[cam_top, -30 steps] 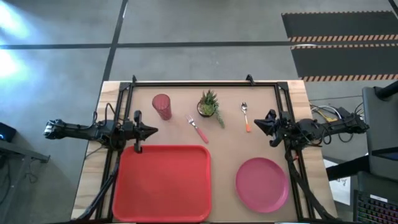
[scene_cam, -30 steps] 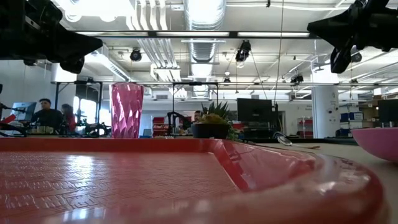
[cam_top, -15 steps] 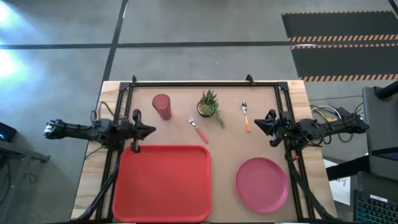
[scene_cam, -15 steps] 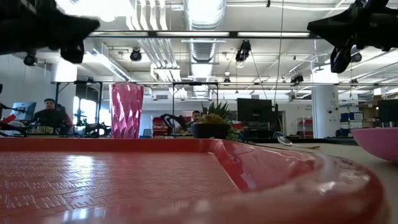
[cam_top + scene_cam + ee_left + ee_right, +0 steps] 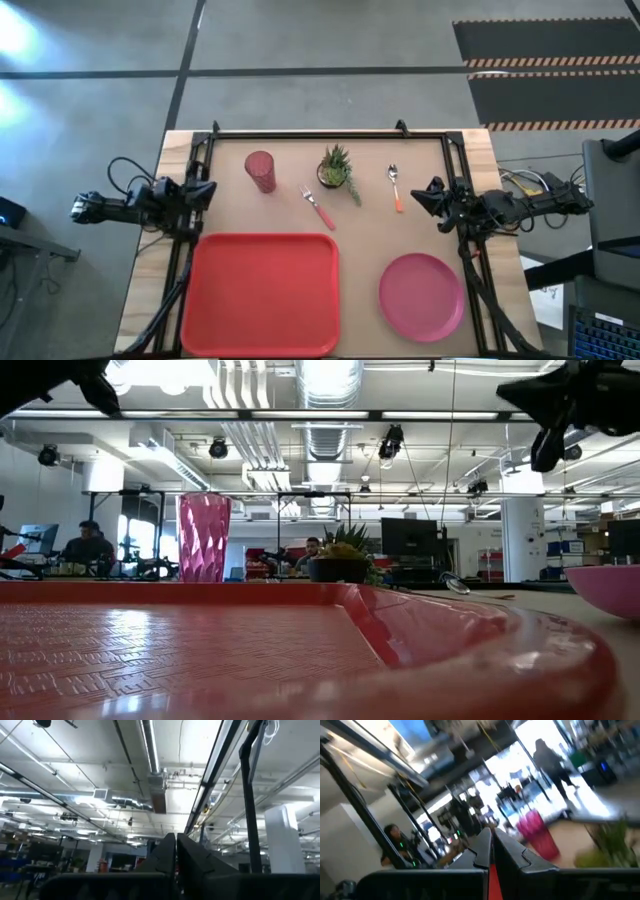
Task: Pick and place plate/cup/fork/spoon on tray
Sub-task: Put the pink plate on the orange tray
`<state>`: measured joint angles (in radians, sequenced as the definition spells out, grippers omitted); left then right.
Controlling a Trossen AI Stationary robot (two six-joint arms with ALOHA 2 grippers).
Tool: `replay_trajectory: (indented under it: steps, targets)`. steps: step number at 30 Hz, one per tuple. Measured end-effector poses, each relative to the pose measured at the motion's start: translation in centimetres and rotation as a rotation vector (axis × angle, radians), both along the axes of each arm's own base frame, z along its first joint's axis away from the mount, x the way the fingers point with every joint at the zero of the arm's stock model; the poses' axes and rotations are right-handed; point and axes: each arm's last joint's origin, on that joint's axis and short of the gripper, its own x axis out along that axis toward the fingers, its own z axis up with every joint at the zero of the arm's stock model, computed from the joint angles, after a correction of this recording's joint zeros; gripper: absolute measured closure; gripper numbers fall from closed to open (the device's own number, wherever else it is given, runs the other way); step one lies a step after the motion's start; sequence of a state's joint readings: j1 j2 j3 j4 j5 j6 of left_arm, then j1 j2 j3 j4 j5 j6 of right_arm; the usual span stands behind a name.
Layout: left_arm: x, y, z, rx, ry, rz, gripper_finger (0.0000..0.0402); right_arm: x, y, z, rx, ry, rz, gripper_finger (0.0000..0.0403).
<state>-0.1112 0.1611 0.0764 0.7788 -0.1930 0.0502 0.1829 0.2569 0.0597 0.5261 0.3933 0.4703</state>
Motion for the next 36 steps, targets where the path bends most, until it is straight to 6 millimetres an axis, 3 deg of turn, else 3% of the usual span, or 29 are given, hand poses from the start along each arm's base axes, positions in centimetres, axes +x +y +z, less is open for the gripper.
replay_trajectory:
  steps: [4,9,15,20,23,26,29,30,32,33,36]
  targets:
    - [0.3,0.1,1.7,-0.005,0.088,0.029,0.0402,-1.0,0.0,2.1,-0.137,-0.212,-0.016,0.0394]
    - [0.4,0.0,5.9,0.023,0.159,0.022,0.04,-2.3,0.0,5.8,-0.282,-0.382,-0.05,0.0391]
    - [0.9,-0.4,11.4,0.14,0.198,-0.053,0.0356,-2.8,0.0,12.8,-0.421,-0.286,-0.057,0.0353]
    - [1.7,-0.3,14.6,0.135,0.325,0.006,0.0292,-2.7,0.1,19.3,-0.523,-0.179,-0.054,0.0296]
    - [1.0,-0.2,17.0,0.194,0.357,0.048,0.0264,-2.9,0.2,23.5,-0.611,-0.118,-0.013,0.0268]
    - [-0.1,-0.1,19.4,0.207,0.401,0.048,0.0254,-3.0,0.2,27.0,-0.604,0.016,0.052,0.0255]
    - [-1.1,0.0,20.8,0.197,0.466,0.039,0.0252,-2.2,0.1,28.8,-0.508,0.253,0.081,0.0254]
    - [-1.4,0.1,21.1,0.186,0.482,0.031,0.0252,-1.6,0.1,29.0,-0.47,0.351,0.075,0.0254]
    - [-1.8,0.1,21.4,0.172,0.504,0.022,0.0252,2.5,0.7,28.2,-0.401,0.61,0.072,0.0257]
    - [-2.0,0.1,21.6,0.172,0.502,0.021,0.0252,3.6,0.8,27.8,-0.369,0.713,0.064,0.0258]
    - [-2.5,0.2,21.6,0.17,0.493,0.021,0.0252,5.3,1.1,26.9,-0.27,0.924,0.056,0.0259]
